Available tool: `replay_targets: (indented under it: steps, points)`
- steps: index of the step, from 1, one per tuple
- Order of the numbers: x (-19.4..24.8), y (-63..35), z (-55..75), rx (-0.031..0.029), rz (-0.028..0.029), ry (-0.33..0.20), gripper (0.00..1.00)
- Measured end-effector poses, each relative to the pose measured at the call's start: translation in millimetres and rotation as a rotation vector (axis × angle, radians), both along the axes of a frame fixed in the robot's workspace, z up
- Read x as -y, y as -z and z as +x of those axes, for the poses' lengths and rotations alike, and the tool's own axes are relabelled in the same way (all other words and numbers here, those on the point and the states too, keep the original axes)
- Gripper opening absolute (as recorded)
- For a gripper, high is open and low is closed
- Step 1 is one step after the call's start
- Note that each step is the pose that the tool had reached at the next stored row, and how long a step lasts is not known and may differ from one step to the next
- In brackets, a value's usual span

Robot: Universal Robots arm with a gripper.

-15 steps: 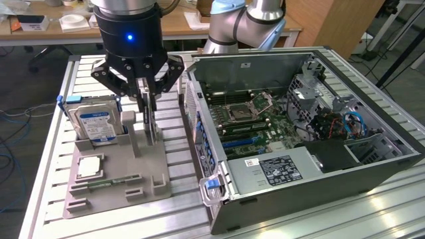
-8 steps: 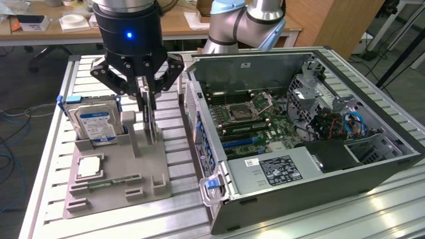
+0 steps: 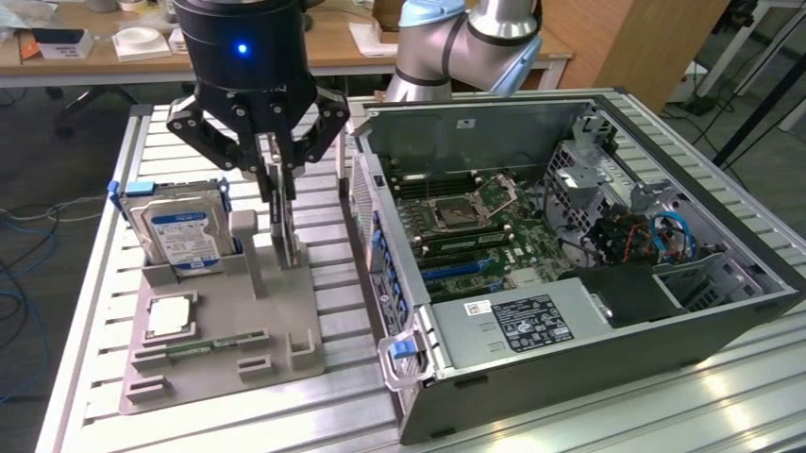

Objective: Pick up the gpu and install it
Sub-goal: 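Pick up the gpu and move the gpu toward the slot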

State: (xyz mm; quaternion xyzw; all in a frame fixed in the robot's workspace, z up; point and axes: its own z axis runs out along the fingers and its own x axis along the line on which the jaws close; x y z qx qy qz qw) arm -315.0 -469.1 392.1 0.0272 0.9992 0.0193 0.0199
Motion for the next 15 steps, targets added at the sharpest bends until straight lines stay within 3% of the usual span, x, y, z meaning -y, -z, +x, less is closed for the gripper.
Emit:
replay_targets:
  steps: [15]
  points:
    - [0.0, -3.1, 0.0, -0.0014, -0.0001, 0.0, 0.26]
